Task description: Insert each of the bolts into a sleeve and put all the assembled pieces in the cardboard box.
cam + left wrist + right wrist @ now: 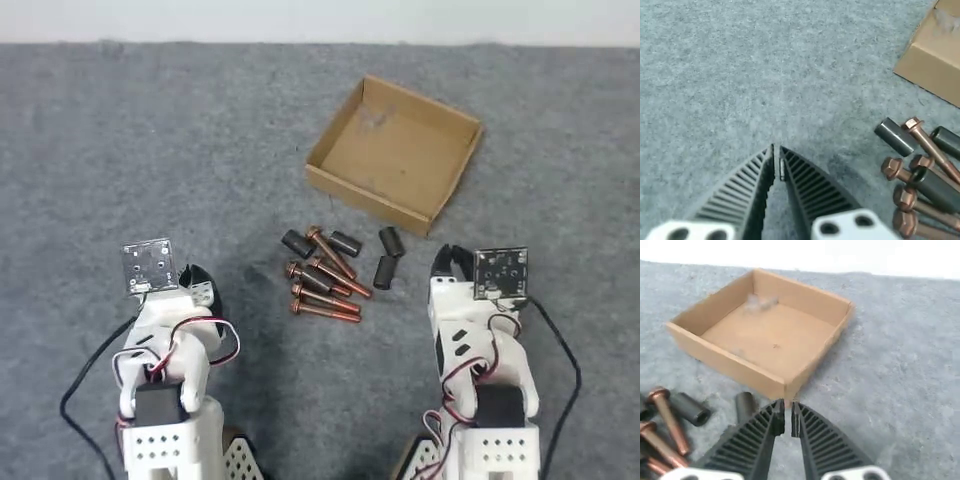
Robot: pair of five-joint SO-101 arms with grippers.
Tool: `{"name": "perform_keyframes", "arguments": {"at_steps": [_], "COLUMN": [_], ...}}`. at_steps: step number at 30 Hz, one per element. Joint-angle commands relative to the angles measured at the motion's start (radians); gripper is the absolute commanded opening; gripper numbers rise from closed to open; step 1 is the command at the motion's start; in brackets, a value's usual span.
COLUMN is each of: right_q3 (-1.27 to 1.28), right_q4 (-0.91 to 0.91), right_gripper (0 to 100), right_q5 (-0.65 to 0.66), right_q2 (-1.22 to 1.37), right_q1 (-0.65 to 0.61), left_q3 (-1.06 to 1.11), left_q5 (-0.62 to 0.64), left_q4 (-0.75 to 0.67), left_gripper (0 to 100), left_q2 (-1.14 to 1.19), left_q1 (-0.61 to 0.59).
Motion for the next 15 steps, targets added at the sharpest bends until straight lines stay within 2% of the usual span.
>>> {"name": "perform_keyframes", "arguments": {"at_steps": [1,6,9,15], "right_q3": [-0.103,-0.135,-0.13,-0.298], "right_q4": [0.031,0.139,0.134,0.13], "right_gripper": [1.0,1.0,1.0,1.0], "right_q5": [0.018,0.018,0.018,-0.031], "right_q2": [-0.001,-0.001,0.044,0.392], "right_q1": [-0.058,-0.116,-0.119,-0.119], "left_q3": [-0.013,-0.013,-0.013,-0.013], "left_q5": [-0.008,-0.008,-0.008,-0.008], "left_q4": [0.003,0.003,0.005,0.005], "left_gripper": [2,2,2,2], "left_q2": [-0.017,-0.017,-0.017,-0.017], "left_q1": [-0.002,-0.002,-0.002,-0.002]}}
